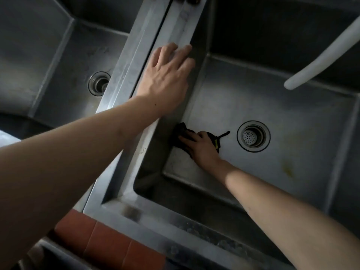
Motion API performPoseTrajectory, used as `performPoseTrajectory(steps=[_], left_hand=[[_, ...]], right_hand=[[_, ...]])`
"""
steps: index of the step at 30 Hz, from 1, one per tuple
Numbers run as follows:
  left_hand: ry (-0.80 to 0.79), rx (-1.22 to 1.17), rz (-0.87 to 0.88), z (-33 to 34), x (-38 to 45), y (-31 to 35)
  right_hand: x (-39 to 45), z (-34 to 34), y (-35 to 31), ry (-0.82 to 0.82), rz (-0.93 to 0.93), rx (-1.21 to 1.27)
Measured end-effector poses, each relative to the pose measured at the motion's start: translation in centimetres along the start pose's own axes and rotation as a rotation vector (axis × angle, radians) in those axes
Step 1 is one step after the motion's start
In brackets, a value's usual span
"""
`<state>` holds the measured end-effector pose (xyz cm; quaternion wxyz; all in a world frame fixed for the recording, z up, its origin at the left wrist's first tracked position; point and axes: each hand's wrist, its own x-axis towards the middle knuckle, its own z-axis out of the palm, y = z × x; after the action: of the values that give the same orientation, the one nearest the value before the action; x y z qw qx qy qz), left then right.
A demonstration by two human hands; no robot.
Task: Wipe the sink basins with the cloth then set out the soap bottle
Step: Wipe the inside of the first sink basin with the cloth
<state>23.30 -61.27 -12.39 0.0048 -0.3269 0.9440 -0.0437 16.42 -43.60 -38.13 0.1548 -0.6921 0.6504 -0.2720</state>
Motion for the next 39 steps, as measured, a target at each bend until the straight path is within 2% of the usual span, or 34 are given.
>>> performPoseTrajectory(steps=[2,6,10,12,16,18,22,27,33,36,39], left_hand=[[-0.007,-0.016,-0.013,-0.1,-0.5,0.0],[-0.036,-0.032,-0.024,-0.3,-2.5,0.2],[-0.035,-0.057,-0.050,-0.4,-4.2,0.4],[-0.023,-0.087,-0.076,-0.3,-4.6,0.4],[0.011,-0.112,-0.087,0.1,-4.8,0.8],[0.021,-0.101,-0.086,0.1,-4.8,0.8],[0.013,-0.086,-0.082,-0.1,-4.6,0.9],[-0.012,-0.065,-0.082,-0.2,-4.5,0.9],[-0.047,-0.057,-0.070,-0.4,-4.4,1.0],[-0.051,-0.078,-0.079,-0.5,-4.3,1.2],[-0.039,-0.126,-0.107,-0.6,-4.1,2.1]], right_hand=[[-1.3,0.2,-0.7,-0.063,-0.076,0.017],[-4.4,-0.2,-2.2,-0.317,-0.272,0.067],[-4.8,-2.3,-2.1,-0.480,-0.352,0.028],[-4.7,-2.6,-1.9,-0.476,-0.352,0.012],[-3.9,-2.0,-2.3,-0.362,-0.261,0.025],[-3.1,-1.1,-3.1,-0.332,-0.282,0.039],[-3.2,-0.3,-4.4,-0.386,-0.372,0.018],[-3.6,-2.0,-4.7,-0.457,-0.328,-0.002],[-5.9,-5.2,-1.7,-0.553,-0.335,-0.066],[-6.4,-6.3,0.0,-0.455,-0.271,-0.104],[-5.7,-7.5,2.0,-0.327,-0.116,-0.147]])
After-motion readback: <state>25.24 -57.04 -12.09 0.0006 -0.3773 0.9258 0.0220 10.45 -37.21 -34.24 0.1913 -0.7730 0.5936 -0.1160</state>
